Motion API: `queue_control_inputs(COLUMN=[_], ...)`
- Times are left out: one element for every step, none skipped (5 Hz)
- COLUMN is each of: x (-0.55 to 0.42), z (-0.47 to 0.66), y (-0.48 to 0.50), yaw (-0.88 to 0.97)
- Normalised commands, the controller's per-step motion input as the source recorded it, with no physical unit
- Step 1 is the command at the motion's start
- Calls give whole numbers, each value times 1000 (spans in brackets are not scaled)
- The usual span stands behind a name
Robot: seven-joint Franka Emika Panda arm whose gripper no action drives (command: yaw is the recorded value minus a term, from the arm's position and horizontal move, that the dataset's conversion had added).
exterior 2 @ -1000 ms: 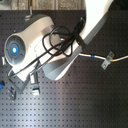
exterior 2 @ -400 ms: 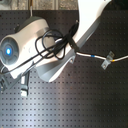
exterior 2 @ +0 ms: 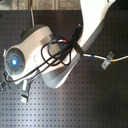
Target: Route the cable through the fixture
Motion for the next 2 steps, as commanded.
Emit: queue_control_inputs(x=[-414, -230], z=[85, 42], y=[-213, 26], yaw=[-231, 0])
